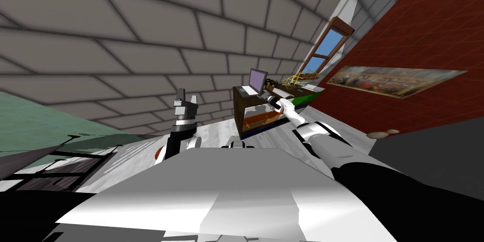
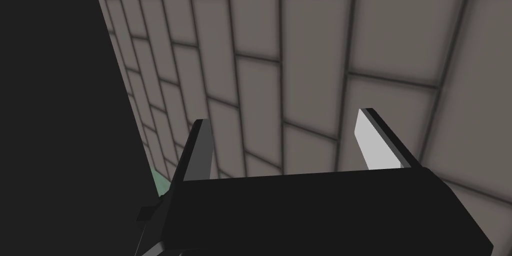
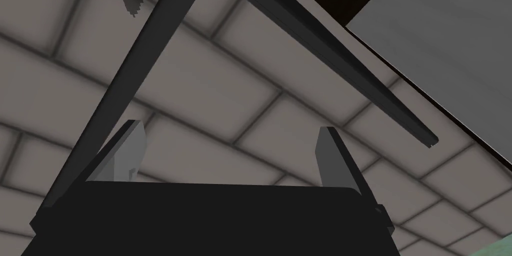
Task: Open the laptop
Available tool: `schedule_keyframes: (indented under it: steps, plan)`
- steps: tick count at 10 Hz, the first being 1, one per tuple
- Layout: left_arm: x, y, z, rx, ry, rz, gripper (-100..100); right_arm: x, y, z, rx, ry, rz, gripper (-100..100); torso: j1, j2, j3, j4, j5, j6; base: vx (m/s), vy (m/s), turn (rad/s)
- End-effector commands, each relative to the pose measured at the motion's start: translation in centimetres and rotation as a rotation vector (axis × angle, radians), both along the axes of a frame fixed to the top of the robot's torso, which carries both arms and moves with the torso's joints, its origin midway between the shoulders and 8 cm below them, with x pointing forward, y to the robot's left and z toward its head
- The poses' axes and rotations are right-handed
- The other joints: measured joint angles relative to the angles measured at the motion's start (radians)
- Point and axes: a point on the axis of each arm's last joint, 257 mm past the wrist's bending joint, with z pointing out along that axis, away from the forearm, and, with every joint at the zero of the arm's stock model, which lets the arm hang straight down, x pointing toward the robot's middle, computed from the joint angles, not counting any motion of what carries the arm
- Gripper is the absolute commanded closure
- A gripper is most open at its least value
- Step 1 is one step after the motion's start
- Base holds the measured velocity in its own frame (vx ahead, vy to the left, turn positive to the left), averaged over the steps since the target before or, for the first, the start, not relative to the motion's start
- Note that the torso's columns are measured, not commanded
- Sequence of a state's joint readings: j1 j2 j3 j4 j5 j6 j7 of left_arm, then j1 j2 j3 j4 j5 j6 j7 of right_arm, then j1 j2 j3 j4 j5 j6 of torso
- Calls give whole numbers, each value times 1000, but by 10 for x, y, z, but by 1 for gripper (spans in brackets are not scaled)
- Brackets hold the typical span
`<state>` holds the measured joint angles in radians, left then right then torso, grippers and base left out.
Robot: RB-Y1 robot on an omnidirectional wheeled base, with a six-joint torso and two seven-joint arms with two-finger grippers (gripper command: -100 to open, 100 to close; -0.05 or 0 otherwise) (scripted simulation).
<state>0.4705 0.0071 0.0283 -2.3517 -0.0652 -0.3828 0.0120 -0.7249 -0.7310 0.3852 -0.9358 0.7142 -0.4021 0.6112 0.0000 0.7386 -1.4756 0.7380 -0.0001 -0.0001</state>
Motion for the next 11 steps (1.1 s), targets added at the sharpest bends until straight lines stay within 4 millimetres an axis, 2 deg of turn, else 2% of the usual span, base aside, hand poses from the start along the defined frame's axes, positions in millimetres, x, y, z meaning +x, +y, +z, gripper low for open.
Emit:
schedule_keyframes:
  steps: [1, 6, 9, 10, 11]
  plan:
    - [0, 0, 0, 0, 0, 0, 0, 8, -20, 4, -61, -7, -30, -100, -1, 1, 1, 0, 0, 0, 20, 22, 36]
    - [0, 0, 0, 0, 0, 0, 0, 19, -83, 26, -237, -34, -123, -100, 0, 0, 0, 0, 0, 0, 63, 38, 51]
    - [0, 0, 0, 0, 0, 0, 0, 18, -80, 25, -231, -33, -121, -100, -1, 2, 1, 1, 0, 0, 14, 9, 2]
    - [0, 0, 0, 0, 0, 0, 0, 18, -80, 25, -231, -33, -121, 100, -1, 1, 1, 0, 0, 0, 0, 0, 0]
    - [0, 0, 0, 0, 0, 0, 0, 19, -76, 24, -305, -60, -121, 100, 0, 0, 0, 0, 0, 0, 2, 3, -34]
